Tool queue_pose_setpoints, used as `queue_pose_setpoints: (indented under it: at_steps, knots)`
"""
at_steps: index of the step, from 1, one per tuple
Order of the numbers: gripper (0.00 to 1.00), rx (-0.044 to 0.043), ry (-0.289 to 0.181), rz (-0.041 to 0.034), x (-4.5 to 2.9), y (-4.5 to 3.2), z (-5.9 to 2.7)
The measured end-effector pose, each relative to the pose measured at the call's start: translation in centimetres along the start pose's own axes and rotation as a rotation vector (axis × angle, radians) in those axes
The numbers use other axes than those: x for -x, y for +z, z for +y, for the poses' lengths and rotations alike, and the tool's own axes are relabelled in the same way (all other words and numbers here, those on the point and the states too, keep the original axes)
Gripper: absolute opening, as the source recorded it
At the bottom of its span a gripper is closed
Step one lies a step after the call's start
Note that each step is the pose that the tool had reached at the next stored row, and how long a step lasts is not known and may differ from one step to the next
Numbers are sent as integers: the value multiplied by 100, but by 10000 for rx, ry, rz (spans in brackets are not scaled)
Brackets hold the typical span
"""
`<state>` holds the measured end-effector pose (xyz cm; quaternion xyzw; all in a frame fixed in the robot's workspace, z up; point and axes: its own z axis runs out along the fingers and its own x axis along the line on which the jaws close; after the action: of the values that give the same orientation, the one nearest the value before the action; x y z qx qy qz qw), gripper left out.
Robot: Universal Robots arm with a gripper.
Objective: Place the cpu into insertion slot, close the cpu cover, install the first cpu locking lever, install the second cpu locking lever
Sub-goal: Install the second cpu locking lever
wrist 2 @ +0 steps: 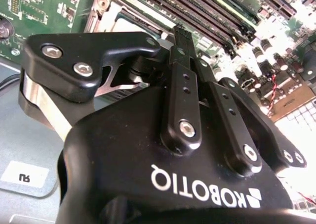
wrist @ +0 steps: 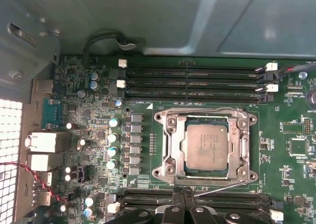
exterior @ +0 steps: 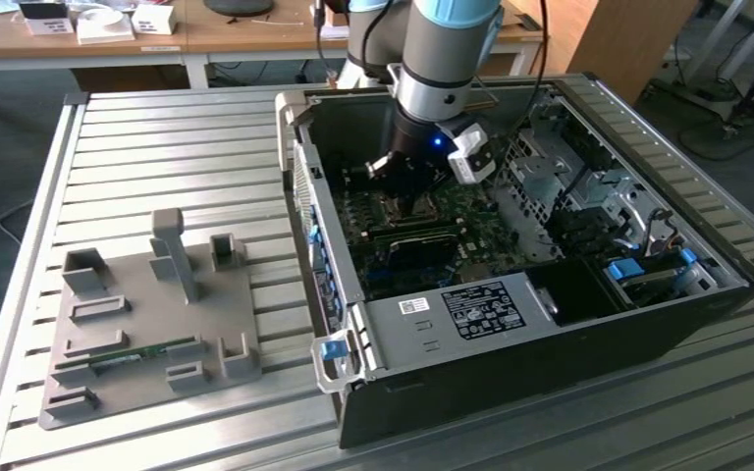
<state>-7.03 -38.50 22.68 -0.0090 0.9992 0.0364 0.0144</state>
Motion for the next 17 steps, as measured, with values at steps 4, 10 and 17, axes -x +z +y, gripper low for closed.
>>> queue_pose_setpoints:
  at_steps: [4,10,17]
  knots:
    - [11,0,0,0,-8,17,-1]
    - [11,-1,0,0,-32,42,-3]
    - [11,0,0,0,-33,50,-3]
